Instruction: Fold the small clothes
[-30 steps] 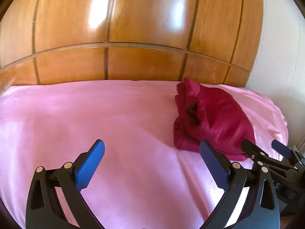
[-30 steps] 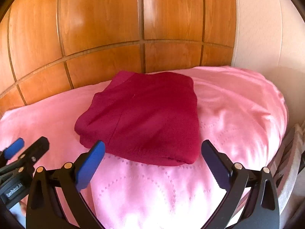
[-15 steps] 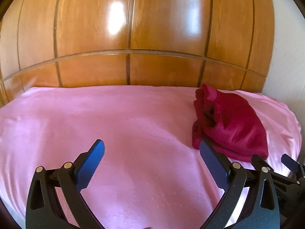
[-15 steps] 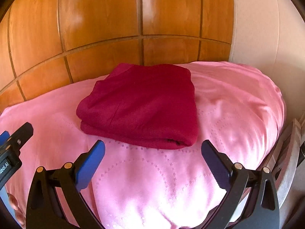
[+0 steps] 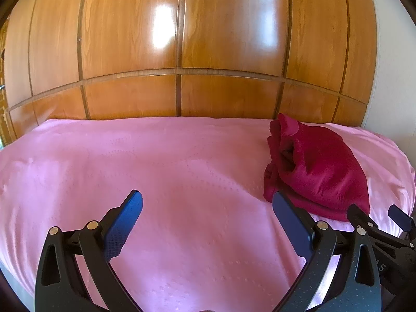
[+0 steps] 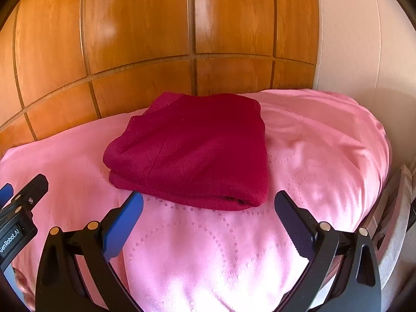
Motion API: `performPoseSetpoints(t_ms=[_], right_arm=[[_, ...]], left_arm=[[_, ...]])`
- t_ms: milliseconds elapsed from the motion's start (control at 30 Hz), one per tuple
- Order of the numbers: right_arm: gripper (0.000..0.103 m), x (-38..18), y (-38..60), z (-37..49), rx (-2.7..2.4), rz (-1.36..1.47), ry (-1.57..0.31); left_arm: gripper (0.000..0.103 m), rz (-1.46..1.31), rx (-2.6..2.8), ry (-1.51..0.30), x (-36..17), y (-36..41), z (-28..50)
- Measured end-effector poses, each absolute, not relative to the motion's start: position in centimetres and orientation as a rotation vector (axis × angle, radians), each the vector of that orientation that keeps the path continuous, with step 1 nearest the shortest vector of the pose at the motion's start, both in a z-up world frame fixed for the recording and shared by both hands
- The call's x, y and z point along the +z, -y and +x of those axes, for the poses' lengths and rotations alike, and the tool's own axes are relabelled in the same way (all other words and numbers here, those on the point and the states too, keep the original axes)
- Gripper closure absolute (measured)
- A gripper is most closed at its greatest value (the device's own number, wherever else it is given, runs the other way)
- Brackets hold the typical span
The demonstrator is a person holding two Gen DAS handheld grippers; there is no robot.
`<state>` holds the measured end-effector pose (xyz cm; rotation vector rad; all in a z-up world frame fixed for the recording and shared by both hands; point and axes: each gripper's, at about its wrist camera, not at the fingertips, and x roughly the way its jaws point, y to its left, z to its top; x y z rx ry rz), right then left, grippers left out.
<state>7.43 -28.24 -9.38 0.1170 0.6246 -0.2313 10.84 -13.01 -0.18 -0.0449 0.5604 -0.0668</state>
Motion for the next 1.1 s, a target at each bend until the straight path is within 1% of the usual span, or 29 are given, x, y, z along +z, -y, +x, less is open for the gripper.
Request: performPoseSetpoints(t_ms=[1100], right_arm=[[0.002,-9.43,28.24,7.57,-0.223,0.123,-0.631]], left_arm=[[0.004,-0.046,-0.072,-0.571,-0.39,13.38,10.77]])
